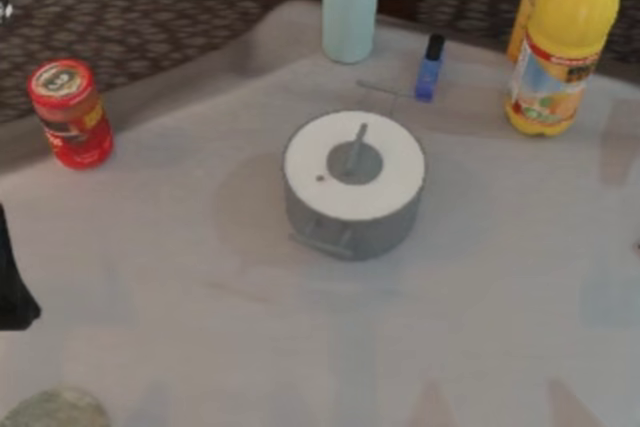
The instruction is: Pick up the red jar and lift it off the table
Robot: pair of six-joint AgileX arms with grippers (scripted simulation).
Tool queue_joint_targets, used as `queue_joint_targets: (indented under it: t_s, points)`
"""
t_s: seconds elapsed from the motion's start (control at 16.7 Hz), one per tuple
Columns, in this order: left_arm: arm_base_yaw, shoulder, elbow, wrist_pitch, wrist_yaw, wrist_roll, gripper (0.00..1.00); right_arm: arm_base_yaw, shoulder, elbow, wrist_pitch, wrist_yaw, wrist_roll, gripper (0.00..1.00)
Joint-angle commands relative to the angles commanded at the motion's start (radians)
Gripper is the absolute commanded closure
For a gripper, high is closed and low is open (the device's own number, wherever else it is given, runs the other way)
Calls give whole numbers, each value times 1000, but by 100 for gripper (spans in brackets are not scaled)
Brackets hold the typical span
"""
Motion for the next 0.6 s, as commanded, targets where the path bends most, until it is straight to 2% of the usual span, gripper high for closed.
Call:
queue_joint_targets:
  t_s: [0.3, 0.6]
  points:
    - [6, 50, 54, -29, -6, 15, 0, 0, 0, 0, 0, 0, 0, 0]
    - [15, 311, 318, -185, -17, 88, 0, 0, 0, 0, 0, 0, 0, 0]
